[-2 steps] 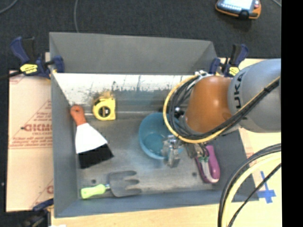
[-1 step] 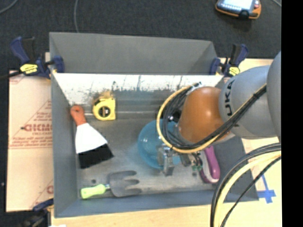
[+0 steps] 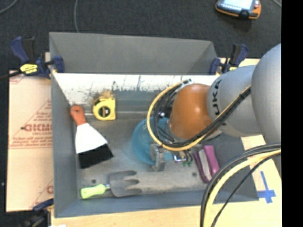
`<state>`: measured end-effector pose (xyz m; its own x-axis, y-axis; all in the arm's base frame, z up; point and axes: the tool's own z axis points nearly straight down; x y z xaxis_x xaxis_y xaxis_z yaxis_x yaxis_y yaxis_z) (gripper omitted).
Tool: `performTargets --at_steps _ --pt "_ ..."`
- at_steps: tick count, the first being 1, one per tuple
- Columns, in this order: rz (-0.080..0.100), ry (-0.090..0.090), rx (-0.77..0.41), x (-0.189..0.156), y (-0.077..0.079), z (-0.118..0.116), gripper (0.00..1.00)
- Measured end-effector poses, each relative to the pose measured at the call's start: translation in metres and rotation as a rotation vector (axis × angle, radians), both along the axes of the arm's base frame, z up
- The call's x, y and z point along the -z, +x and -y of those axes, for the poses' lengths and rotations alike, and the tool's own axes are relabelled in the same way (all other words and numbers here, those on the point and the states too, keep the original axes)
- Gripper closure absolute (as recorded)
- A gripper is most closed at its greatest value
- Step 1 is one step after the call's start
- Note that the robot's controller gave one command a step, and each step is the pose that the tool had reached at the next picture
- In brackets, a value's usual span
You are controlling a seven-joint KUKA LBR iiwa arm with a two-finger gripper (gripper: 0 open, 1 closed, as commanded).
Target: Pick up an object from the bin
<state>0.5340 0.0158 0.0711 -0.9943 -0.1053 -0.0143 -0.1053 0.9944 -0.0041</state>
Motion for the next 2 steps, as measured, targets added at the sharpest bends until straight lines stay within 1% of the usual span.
performTargets --at_steps 1,2 --pt "0.000 -0.001 -0.018 -0.004 -0.005 -0.008 1.00" --pt "0.003 -0.001 0.012 -0.089 -0.001 0.004 1.00"
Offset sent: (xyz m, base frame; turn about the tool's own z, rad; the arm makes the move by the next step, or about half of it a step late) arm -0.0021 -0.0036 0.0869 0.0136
